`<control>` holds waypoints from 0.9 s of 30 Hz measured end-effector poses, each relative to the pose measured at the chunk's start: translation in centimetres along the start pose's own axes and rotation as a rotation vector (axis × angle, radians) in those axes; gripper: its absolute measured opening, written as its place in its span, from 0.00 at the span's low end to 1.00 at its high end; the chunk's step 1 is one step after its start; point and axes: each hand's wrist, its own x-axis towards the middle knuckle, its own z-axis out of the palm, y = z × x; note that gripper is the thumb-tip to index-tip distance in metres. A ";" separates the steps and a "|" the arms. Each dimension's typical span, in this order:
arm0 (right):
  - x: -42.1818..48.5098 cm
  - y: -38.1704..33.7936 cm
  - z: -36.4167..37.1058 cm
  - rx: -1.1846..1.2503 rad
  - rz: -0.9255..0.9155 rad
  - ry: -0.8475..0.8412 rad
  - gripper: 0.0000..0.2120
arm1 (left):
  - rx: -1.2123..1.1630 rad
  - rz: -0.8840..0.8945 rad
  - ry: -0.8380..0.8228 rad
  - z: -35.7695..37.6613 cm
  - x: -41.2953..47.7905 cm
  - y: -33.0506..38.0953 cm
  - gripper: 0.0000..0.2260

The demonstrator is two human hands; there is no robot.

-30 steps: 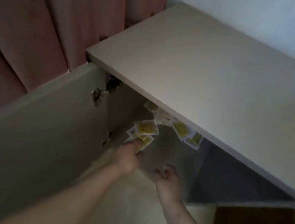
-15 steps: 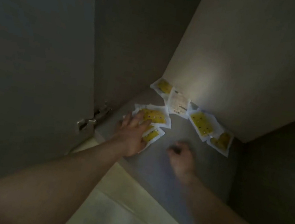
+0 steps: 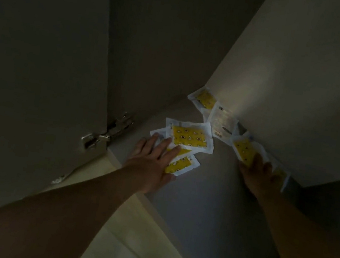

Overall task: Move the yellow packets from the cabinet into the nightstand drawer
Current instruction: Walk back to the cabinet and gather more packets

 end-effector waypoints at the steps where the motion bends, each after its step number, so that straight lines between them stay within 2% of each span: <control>1: -0.1 0.1 0.2 -0.002 0.011 -0.017 0.35 | -0.003 0.003 -0.005 0.0 0.1 0.0 0.31; 7: -5.0 -1.6 3.2 -0.114 -0.105 -0.025 0.33 | -0.021 0.032 0.053 0.4 -0.6 -0.1 0.27; 10: -8.8 -2.8 4.6 -0.146 -0.166 -0.035 0.32 | -0.033 0.037 0.109 1.2 -1.7 0.4 0.36; 11: -10.2 -3.1 5.1 -0.136 -0.181 -0.045 0.32 | -0.037 0.042 0.129 1.3 -2.3 0.7 0.37; 15: -14.9 -3.4 6.6 -0.060 -0.208 -0.116 0.32 | 0.000 0.033 0.266 2.1 -4.1 0.9 0.21; 17: -16.0 -3.0 6.8 -0.037 -0.219 -0.068 0.35 | 0.000 0.037 0.280 2.3 -4.8 0.8 0.19; 19: -15.9 -2.5 6.0 -0.038 -0.244 0.075 0.38 | -0.014 0.048 0.269 2.1 -5.3 0.7 0.19; 21: -14.0 -2.4 4.5 -0.018 -0.232 0.157 0.32 | -0.032 0.024 0.207 1.5 -5.5 0.7 0.20; 25: -8.4 -2.8 2.5 -0.009 -0.148 0.050 0.33 | -0.078 0.007 0.221 1.1 -5.3 1.5 0.20; 27: -6.8 -3.1 2.8 -0.018 -0.135 -0.040 0.35 | -0.066 -0.042 0.144 1.2 -5.0 1.5 0.20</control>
